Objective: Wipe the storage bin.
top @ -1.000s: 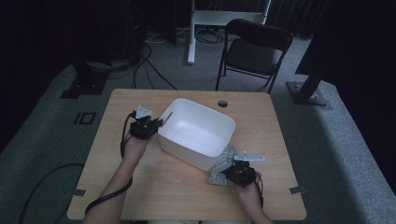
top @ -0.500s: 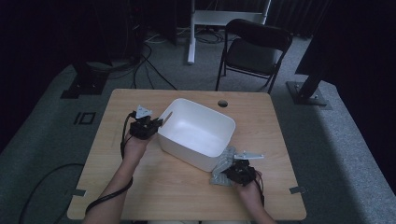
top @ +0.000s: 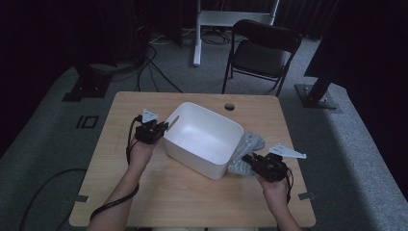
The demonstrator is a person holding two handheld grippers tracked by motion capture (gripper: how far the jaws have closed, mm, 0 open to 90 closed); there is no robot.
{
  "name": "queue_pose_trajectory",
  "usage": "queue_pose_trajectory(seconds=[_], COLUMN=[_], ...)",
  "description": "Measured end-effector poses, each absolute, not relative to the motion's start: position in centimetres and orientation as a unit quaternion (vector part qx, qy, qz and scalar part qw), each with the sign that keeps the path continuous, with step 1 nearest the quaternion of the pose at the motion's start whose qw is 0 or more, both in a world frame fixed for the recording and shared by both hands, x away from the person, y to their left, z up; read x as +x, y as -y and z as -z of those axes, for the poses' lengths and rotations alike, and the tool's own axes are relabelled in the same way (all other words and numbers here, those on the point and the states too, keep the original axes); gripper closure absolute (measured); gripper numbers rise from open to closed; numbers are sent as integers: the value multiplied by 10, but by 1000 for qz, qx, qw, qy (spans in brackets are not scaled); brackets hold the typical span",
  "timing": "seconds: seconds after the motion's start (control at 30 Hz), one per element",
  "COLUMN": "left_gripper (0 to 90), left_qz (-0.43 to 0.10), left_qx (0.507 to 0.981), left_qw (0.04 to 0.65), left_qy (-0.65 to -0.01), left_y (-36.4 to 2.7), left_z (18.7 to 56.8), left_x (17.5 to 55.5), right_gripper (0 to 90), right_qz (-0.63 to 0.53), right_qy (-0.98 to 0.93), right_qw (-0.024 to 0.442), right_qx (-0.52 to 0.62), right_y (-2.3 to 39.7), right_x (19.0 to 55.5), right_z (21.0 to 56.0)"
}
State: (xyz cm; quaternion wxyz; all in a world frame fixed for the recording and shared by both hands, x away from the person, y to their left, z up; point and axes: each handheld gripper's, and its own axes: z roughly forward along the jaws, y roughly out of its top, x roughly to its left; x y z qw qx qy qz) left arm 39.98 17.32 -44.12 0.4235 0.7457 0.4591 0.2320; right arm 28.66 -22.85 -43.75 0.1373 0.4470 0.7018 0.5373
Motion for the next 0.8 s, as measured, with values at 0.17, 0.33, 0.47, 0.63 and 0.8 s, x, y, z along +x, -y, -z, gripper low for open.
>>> queue_pose_trajectory(seconds=[0.17, 0.33, 0.47, 0.63, 0.8], left_gripper=[847, 846, 846, 846, 847], left_qz=[-225, -222, -222, -221, -223], left_qx=[750, 753, 752, 752, 753], left_qw=[426, 425, 427, 425, 426], left_qy=[-454, -451, -451, -453, -450], left_y=[-174, -175, -175, -175, -175], left_z=[441, 441, 441, 441, 441], left_x=[401, 402, 402, 403, 402], right_gripper=[763, 765, 765, 766, 766], right_qz=[-509, -510, -505, -493, -465], right_qy=[-726, -722, -725, -724, -737], right_qw=[154, 158, 163, 139, 140], right_qx=[436, 439, 440, 463, 471], right_y=[208, 207, 207, 204, 199], right_x=[294, 294, 295, 303, 310], right_z=[445, 452, 455, 475, 489])
